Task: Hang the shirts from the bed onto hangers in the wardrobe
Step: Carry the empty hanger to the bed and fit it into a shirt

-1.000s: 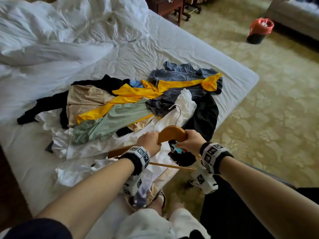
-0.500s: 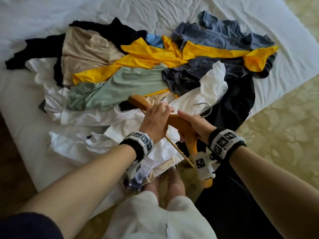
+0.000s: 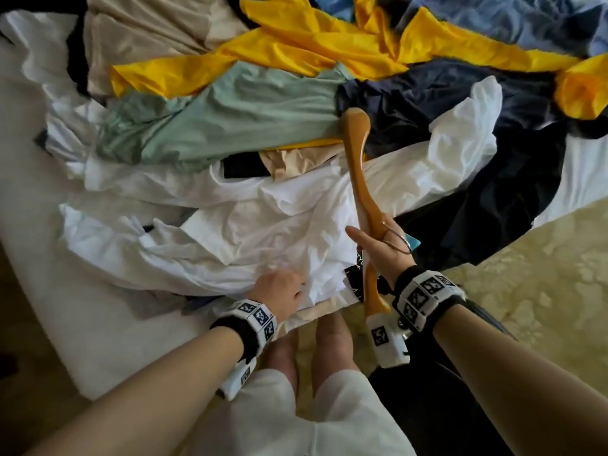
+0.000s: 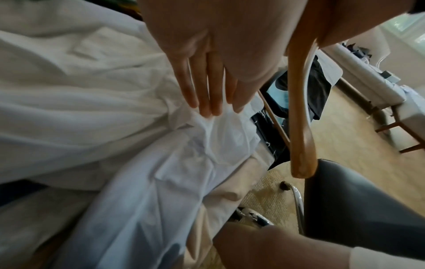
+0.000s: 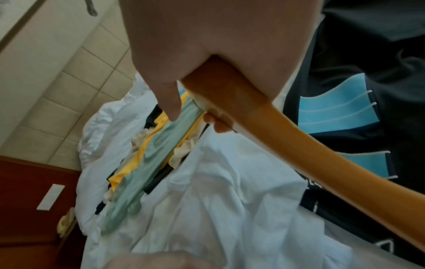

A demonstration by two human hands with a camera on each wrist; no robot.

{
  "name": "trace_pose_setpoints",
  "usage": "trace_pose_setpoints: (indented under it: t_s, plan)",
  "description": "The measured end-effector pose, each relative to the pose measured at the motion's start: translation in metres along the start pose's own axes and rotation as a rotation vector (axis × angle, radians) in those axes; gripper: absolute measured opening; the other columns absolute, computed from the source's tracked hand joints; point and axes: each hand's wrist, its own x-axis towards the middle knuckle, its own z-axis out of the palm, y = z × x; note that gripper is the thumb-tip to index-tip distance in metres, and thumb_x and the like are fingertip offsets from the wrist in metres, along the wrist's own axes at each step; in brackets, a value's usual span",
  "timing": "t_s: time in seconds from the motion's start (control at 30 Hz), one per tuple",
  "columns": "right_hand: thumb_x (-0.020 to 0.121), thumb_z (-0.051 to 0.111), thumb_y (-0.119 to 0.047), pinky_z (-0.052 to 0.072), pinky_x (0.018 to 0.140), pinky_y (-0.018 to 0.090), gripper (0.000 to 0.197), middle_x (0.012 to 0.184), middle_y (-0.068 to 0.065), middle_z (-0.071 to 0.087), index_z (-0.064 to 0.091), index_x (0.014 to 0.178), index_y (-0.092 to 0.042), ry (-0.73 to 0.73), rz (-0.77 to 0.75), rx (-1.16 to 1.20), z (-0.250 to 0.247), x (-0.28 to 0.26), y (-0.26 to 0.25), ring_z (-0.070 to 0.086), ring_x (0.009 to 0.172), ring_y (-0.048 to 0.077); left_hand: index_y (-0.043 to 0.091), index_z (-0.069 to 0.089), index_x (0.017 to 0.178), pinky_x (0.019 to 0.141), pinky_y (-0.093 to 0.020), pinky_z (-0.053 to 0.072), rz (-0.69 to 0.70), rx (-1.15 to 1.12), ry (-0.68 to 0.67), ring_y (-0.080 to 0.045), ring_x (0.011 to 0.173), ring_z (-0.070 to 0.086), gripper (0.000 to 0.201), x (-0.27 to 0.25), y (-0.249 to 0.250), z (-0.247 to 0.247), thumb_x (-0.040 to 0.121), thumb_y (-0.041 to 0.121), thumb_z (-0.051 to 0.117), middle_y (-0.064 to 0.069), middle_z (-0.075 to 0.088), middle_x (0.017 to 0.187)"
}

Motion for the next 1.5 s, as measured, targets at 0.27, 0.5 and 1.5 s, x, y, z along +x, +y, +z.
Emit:
trace_pose_setpoints:
  t_s: [0.27, 0.5, 1.5]
  plan:
    - [0.083, 0.074, -0.023, 0.044, 0.065, 0.026, 0.032, 0.081, -0.002, 0.06, 0.051, 0.104, -0.016, -0.075, -0.052, -0.199, 0.025, 0.015, 0.015, 0.059, 0.073, 0.015, 0.018, 0.067, 0.111, 0.084, -0.038, 0.053, -0.236, -0.111, -0.015, -0.028, 0.099, 0.065, 0.043, 0.032, 0.017, 0.019, 0.086, 0.052, 0.061, -0.006, 0.068, 0.106]
    - [0.073, 0.067, -0.023, 0.057, 0.071, 0.04, 0.033, 0.087, -0.002, 0.067, 0.056, 0.104, -0.017, -0.064, -0.05, -0.225, 0.025, 0.011, 0.015, 0.064, 0.076, 0.018, 0.003, 0.063, 0.103, 0.08, -0.033, 0.045, -0.167, -0.549, 0.212, -0.029, 0.091, 0.063, 0.017, 0.022, 0.019, 0.008, 0.098, 0.014, 0.051, -0.016, 0.068, 0.097]
    - [0.086, 0.061, -0.011, 0.039, 0.059, 0.024, 0.015, 0.084, 0.0, 0.06, 0.055, 0.098, -0.018, 0.195, -0.099, -0.434, -0.042, 0.007, -0.045, 0.056, 0.072, 0.016, 0.003, 0.067, 0.1, 0.075, -0.031, 0.049, -0.236, -0.658, 0.517, -0.031, 0.085, 0.065, 0.023, -0.002, -0.028, -0.045, 0.09, 0.023, 0.068, -0.013, 0.072, 0.092]
